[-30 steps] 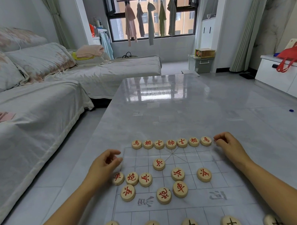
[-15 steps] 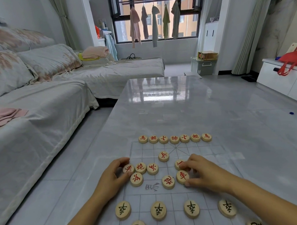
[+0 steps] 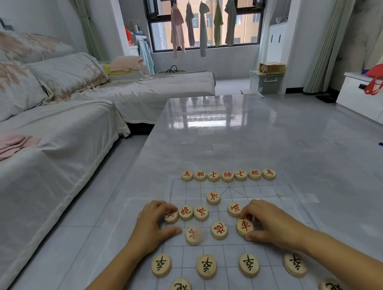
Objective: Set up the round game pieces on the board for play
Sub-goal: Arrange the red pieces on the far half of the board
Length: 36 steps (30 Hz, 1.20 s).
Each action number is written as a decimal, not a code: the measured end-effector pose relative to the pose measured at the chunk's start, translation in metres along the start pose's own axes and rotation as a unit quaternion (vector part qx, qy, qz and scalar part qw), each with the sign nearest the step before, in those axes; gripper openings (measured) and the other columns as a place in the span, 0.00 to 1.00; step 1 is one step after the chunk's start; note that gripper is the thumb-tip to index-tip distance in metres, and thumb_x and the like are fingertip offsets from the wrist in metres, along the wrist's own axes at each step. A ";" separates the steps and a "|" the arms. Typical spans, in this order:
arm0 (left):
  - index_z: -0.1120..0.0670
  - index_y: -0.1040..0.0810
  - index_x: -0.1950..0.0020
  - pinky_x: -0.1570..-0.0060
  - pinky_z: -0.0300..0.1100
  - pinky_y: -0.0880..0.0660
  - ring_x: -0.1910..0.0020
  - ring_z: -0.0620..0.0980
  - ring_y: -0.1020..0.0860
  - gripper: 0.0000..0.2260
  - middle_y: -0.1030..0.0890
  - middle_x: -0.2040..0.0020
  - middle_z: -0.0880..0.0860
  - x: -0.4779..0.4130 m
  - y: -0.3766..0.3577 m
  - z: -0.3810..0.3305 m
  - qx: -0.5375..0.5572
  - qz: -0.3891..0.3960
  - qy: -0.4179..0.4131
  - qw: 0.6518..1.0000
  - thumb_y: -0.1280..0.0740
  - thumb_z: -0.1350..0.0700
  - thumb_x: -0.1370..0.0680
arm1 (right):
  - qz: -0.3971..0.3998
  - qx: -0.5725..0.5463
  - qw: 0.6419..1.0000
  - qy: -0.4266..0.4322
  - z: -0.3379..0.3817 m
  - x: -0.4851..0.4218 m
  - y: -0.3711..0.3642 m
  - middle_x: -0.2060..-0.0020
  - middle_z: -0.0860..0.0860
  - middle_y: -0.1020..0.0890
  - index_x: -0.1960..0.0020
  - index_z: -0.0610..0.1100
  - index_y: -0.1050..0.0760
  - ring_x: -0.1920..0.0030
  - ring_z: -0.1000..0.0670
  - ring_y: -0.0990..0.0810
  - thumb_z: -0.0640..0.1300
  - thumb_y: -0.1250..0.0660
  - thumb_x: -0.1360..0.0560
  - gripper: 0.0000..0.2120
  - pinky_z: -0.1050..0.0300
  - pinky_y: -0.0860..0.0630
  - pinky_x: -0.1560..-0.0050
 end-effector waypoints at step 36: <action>0.48 0.26 0.45 0.44 0.41 0.31 0.47 0.44 0.29 0.20 0.24 0.49 0.46 0.002 0.002 -0.001 0.020 -0.011 0.017 1.000 0.24 0.52 0.33 | 0.020 -0.075 0.996 -0.048 0.012 -0.004 -0.009 0.49 0.57 0.28 0.46 0.54 0.31 0.51 0.57 0.28 0.53 0.28 0.31 0.18 0.62 0.27 0.48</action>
Point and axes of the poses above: each hand's wrist, its own x-axis away from the middle knuckle, its own y-axis out of the back of the hand, z = x × y, the point moved 2 cm from there along -x, towards the middle knuckle
